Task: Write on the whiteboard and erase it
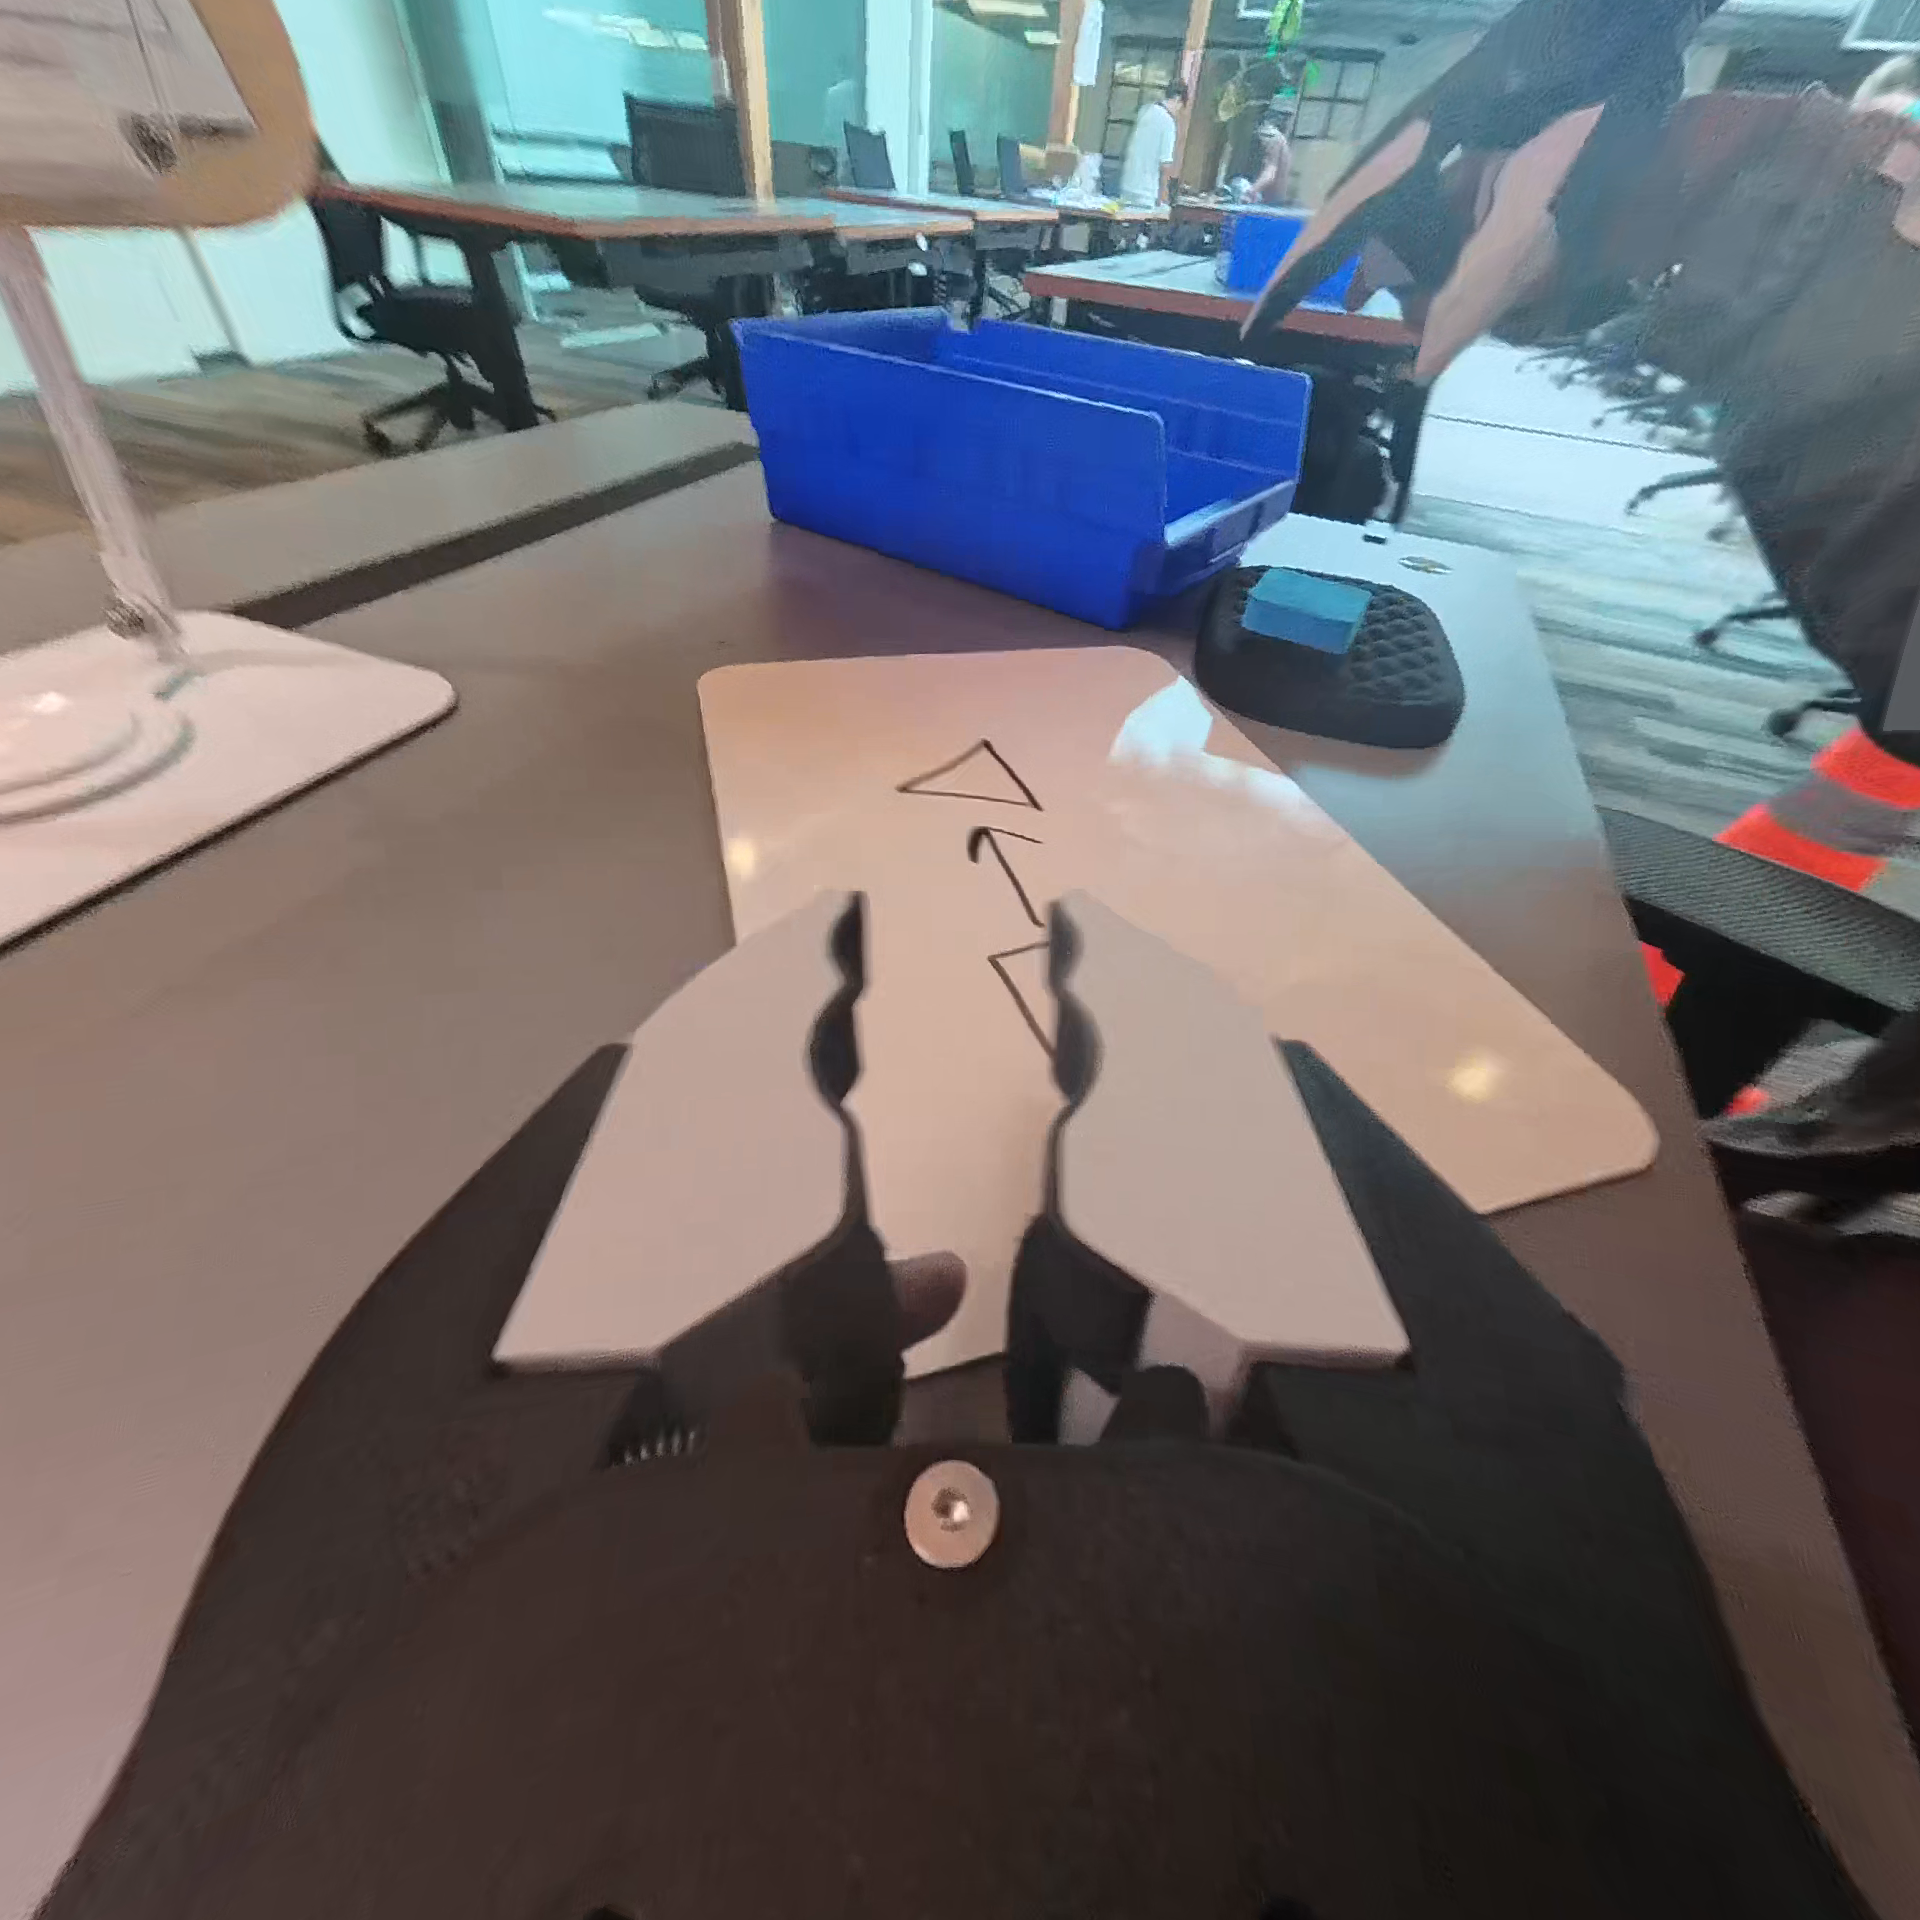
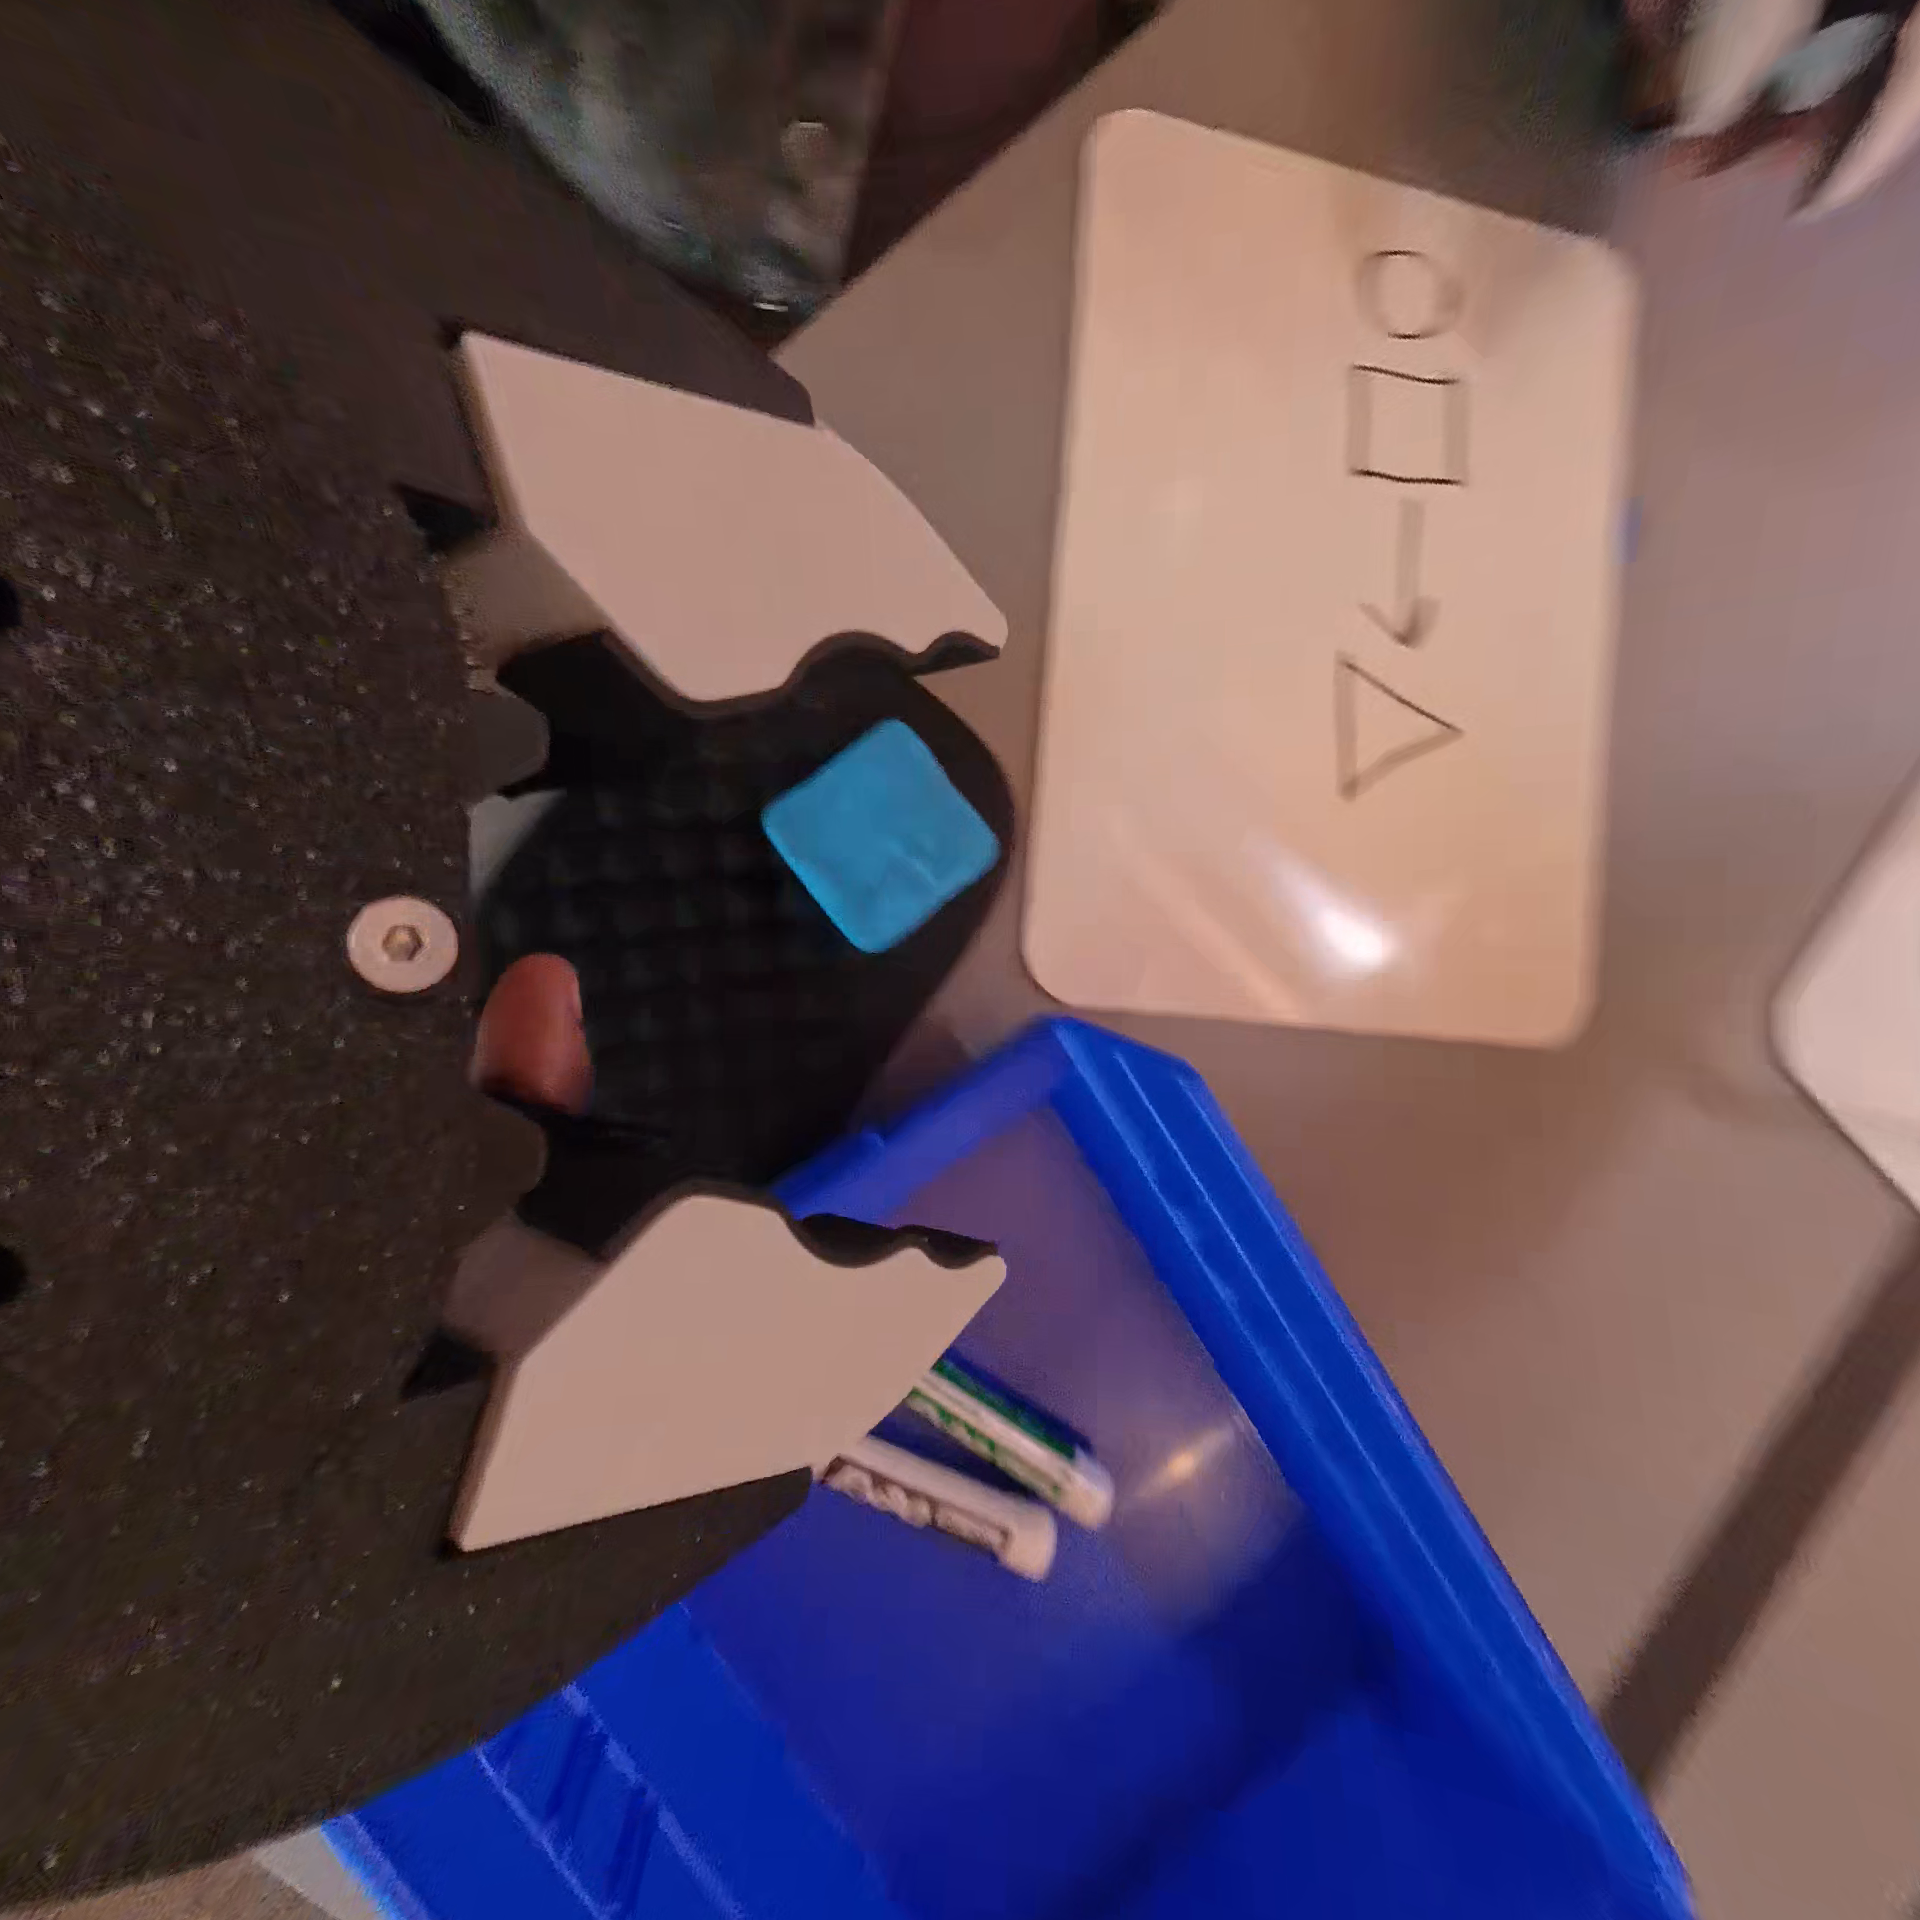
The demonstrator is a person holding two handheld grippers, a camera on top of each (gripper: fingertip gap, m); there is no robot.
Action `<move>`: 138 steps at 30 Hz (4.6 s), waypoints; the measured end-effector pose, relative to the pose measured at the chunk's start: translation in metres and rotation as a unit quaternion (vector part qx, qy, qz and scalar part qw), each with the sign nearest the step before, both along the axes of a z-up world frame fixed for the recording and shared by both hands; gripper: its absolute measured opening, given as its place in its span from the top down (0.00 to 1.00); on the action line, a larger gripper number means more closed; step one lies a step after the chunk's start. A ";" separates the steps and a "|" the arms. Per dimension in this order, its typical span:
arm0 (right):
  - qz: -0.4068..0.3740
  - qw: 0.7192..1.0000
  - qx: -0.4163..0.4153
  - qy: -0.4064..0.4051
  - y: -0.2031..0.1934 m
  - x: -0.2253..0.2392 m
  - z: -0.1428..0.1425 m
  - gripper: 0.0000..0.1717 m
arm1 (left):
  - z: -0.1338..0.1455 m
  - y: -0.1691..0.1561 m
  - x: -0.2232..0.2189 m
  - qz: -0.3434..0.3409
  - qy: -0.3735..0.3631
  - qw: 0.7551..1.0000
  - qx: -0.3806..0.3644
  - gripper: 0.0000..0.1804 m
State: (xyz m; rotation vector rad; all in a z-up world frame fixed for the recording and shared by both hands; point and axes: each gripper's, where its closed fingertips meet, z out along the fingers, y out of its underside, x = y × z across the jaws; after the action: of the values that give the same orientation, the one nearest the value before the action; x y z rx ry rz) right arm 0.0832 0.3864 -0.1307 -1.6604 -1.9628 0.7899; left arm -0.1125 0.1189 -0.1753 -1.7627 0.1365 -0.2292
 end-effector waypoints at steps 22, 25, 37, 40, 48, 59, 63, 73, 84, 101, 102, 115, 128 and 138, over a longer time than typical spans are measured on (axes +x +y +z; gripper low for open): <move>0.177 0.976 0.080 -0.096 -0.085 -0.024 -0.060 0.70 | -0.027 -0.021 0.035 -0.150 0.015 0.981 -0.122 0.82; 0.225 0.971 0.066 -0.053 -0.149 -0.055 -0.052 0.70 | -0.038 -0.026 0.034 -0.158 0.058 0.974 -0.150 1.00; 0.332 0.927 0.102 -0.142 -0.265 -0.107 -0.105 0.68 | -0.074 -0.034 0.022 -0.127 0.119 0.944 -0.279 1.00; 0.345 0.924 0.093 -0.137 -0.270 -0.106 -0.098 0.62 | -0.074 -0.034 0.022 -0.128 0.110 0.945 -0.280 1.00; 0.383 0.906 0.112 -0.138 -0.269 -0.103 -0.099 0.63 | -0.074 -0.033 0.022 -0.129 0.104 0.946 -0.280 1.00; 0.393 0.910 0.085 -0.103 -0.283 -0.129 -0.102 0.73 | -0.074 -0.033 0.022 -0.128 0.109 0.946 -0.277 1.00; 0.434 0.883 0.098 -0.149 -0.284 -0.115 -0.102 0.74 | -0.074 -0.033 0.022 -0.128 0.108 0.946 -0.277 0.99; 0.422 0.883 0.102 -0.178 -0.275 -0.130 -0.102 0.74 | -0.074 -0.033 0.022 -0.127 0.112 0.947 -0.274 0.99; 0.336 0.923 0.092 -0.165 -0.233 -0.151 -0.103 0.74 | -0.074 -0.033 0.023 -0.131 0.113 0.947 -0.272 1.00; 0.266 0.952 0.074 -0.135 -0.207 -0.168 -0.104 0.73 | -0.074 -0.034 0.025 -0.138 0.115 0.946 -0.271 1.00; 0.215 0.963 0.081 -0.140 -0.174 -0.174 -0.104 0.73 | -0.074 -0.034 0.025 -0.137 0.115 0.946 -0.270 1.00; 0.281 0.951 0.014 -0.132 -0.219 -0.143 -0.103 0.74 | -0.074 -0.034 0.024 -0.136 0.112 0.946 -0.271 0.99; 0.294 0.946 0.047 -0.131 -0.239 -0.145 -0.103 0.74 | -0.074 -0.033 0.023 -0.131 0.112 0.947 -0.271 1.00; 0.126 0.982 0.048 -0.132 -0.118 -0.204 -0.106 0.74 | -0.074 -0.033 0.023 -0.132 0.110 0.947 -0.271 1.00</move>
State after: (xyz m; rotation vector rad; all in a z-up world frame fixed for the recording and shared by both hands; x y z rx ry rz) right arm -0.1211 0.2687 -0.2367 -1.5440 -2.3912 0.5721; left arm -0.0897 0.0855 -0.2497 -2.3165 0.5134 -0.2811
